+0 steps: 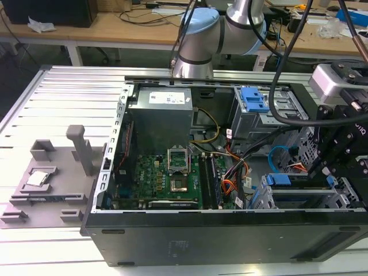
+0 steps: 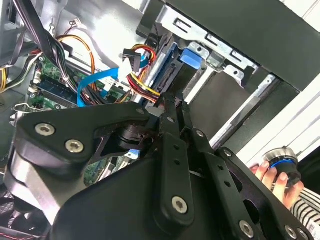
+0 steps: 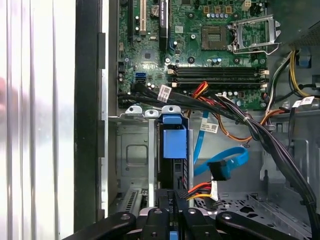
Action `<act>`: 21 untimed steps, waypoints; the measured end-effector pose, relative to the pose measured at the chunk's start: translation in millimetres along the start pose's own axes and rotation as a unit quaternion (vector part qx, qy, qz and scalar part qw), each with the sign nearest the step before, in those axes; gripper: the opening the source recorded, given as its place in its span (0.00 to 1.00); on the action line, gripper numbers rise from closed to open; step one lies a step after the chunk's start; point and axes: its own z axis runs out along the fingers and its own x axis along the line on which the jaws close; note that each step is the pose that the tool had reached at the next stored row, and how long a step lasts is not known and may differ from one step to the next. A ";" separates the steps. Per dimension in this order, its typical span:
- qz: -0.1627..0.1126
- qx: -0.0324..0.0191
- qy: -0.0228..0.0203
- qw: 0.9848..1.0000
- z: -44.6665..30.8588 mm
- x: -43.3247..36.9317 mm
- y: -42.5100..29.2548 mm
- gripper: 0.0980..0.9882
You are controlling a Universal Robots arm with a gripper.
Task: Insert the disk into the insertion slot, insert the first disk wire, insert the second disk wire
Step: 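Insert the first disk wire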
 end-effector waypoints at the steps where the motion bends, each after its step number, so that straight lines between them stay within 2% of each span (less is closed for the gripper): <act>1: 0.000 0.000 0.000 1.000 0.9 -2.3 -1.4 0.07; 5: 0.000 -0.001 0.000 1.000 5.6 -11.2 -6.7 0.07; 21: 0.000 -0.001 0.000 1.000 18.2 -11.6 -10.1 0.07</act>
